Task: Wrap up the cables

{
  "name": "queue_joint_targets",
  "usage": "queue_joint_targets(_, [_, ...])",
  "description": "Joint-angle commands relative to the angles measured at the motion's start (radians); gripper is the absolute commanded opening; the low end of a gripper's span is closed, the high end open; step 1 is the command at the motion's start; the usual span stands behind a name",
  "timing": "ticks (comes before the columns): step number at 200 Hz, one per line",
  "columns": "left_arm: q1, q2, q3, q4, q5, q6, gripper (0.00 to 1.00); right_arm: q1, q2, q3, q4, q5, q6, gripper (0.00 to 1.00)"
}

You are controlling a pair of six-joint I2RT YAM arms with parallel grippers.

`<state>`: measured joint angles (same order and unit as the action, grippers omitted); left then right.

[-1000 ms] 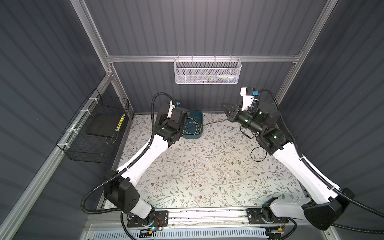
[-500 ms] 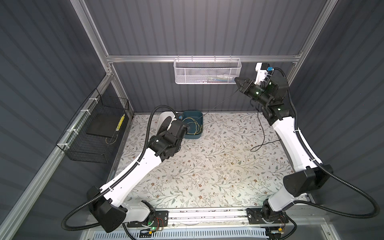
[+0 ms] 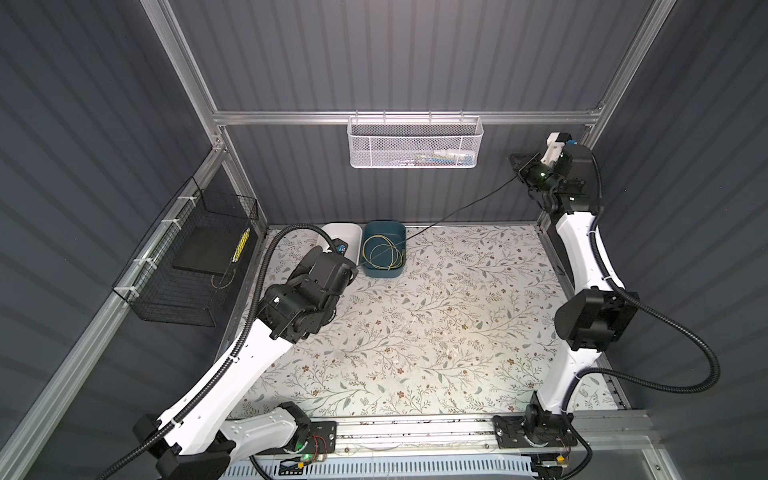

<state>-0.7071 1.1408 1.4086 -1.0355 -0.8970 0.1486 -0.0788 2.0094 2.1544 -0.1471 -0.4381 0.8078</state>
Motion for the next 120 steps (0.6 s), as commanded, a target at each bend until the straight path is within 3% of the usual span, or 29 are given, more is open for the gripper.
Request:
queue_joint_targets(1, [0.005, -0.031, 0.070, -0.093, 0.093, 0.057, 0.00, -0.012, 0.080, 0.116, -0.057, 0.014, -0.016, 0.00])
queue_joint_targets(39, [0.005, -0.032, 0.160, -0.148, 0.324, 0.084, 0.00, 0.001, 0.211, 0.252, -0.134, 0.029, -0.043, 0.00])
queue_joint_targets(72, [0.005, -0.047, 0.222, -0.082, 0.514, 0.073, 0.00, 0.024, 0.246, 0.223, -0.169, 0.064, -0.094, 0.00])
queue_joint_targets(99, [0.005, -0.064, 0.277, 0.088, 0.628, 0.032, 0.00, 0.065, 0.176, -0.016, -0.116, 0.143, -0.160, 0.00])
queue_joint_targets(120, [0.006, -0.037, 0.347, 0.194, 0.654, -0.019, 0.00, 0.087, 0.068, -0.310, 0.040, 0.139, -0.100, 0.00])
